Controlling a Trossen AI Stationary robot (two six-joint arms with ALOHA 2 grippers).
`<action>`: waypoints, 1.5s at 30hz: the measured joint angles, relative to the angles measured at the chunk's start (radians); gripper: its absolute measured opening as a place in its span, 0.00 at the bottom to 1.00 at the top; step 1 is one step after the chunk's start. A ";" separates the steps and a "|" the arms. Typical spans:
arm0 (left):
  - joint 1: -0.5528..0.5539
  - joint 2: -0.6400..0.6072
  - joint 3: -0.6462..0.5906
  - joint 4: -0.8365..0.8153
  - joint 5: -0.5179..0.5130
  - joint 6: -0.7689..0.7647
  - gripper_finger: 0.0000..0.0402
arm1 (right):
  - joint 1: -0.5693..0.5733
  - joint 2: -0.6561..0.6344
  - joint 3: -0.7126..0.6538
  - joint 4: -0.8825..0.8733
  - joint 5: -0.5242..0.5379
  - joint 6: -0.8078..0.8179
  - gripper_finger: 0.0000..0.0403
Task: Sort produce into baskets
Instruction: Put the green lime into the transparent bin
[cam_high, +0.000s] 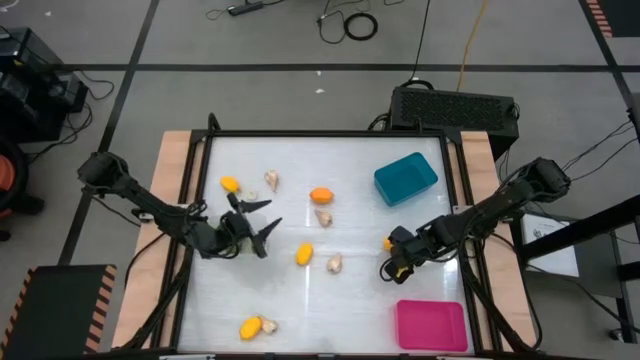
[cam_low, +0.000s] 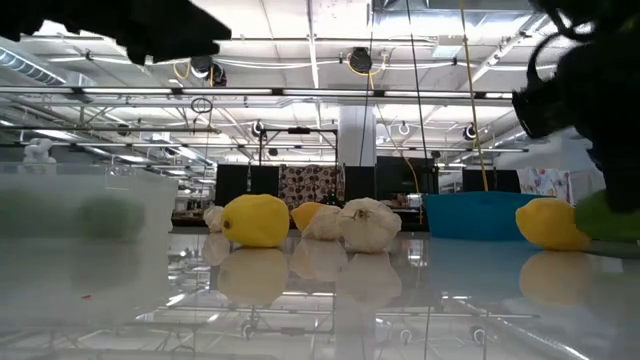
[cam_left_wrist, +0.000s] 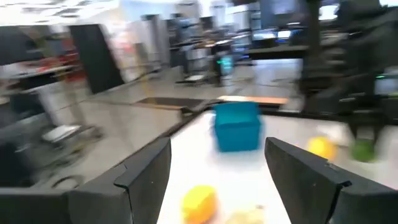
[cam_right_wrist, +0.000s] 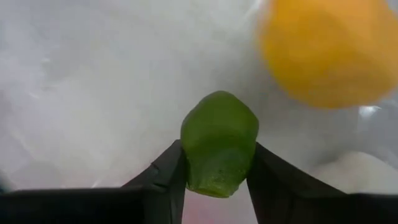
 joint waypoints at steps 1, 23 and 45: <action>-0.002 0.000 -0.004 0.001 -0.045 -0.013 0.66 | 0.000 0.000 0.023 0.006 0.000 -0.011 0.33; 0.042 0.000 -0.008 -0.245 -0.512 -0.310 0.66 | -0.194 0.369 0.269 1.029 0.154 -0.836 0.37; 0.071 0.000 -0.008 -0.392 -0.483 -0.392 0.66 | -0.309 0.946 0.810 1.122 0.048 -1.052 0.37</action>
